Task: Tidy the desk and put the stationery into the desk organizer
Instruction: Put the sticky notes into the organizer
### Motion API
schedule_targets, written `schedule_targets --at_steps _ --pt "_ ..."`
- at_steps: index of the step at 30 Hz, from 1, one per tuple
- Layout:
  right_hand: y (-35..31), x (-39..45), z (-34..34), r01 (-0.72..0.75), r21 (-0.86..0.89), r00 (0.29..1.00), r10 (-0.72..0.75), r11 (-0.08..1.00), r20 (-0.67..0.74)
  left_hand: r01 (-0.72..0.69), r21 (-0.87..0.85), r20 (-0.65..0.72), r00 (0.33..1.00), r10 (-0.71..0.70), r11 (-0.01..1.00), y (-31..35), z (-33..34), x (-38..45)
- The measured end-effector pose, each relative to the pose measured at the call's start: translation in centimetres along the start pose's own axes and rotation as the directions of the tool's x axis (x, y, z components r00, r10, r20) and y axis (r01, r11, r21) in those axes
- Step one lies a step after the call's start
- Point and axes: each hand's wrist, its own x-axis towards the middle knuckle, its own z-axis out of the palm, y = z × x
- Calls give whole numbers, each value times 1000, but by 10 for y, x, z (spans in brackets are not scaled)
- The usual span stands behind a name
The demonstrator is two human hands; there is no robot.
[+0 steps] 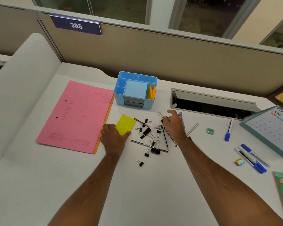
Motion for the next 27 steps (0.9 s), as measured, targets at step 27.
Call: schedule_targets --at_steps 27 --pt "-11 -38 27 -43 84 937 11 996 349 344 -656 298 936 -188 672 -18 -26 6"
